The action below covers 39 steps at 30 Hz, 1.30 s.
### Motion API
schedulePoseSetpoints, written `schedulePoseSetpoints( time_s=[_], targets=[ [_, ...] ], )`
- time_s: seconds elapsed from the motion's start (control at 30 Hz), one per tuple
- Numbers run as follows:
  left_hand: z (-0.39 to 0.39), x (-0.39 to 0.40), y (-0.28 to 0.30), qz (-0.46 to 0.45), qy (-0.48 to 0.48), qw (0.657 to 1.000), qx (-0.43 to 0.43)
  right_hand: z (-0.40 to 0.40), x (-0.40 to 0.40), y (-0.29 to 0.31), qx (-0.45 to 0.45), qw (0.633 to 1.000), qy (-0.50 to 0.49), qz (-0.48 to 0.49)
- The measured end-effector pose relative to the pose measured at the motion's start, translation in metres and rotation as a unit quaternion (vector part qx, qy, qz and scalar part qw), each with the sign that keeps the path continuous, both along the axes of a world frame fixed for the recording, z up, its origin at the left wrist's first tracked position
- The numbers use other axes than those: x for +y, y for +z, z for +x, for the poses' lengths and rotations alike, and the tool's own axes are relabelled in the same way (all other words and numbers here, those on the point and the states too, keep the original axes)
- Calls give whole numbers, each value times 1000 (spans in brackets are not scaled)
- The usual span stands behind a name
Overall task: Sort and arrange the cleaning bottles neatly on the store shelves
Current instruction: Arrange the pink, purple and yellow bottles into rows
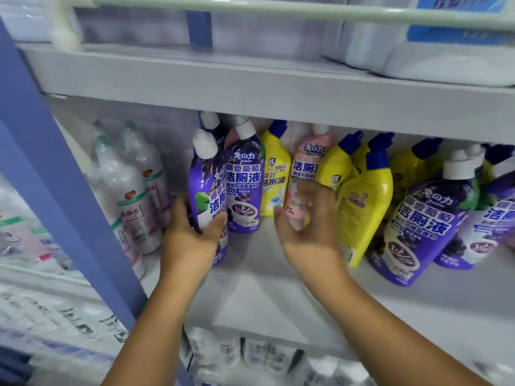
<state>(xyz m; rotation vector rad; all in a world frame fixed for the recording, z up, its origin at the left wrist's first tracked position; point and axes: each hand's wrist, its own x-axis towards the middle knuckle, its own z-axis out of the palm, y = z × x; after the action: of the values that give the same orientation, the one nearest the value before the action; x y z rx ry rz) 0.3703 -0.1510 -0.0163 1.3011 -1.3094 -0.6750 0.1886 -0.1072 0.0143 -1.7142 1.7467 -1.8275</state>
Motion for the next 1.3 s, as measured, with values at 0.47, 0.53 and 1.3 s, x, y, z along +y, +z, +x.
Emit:
schedulePoseSetpoints(
  time_s=[0.47, 0.53, 1.3],
  targets=[
    [10, 39, -11, 28, -43, 994, 93, 0, -31, 7, -112, 977, 78, 165],
    [2, 38, -9, 24, -71, 993, 95, -22, 4, 12, -144, 977, 46, 151],
    [-128, -17, 4, -20, -172, 982, 72, -126, 98, -14, -77, 973, -168, 141]
  ],
)
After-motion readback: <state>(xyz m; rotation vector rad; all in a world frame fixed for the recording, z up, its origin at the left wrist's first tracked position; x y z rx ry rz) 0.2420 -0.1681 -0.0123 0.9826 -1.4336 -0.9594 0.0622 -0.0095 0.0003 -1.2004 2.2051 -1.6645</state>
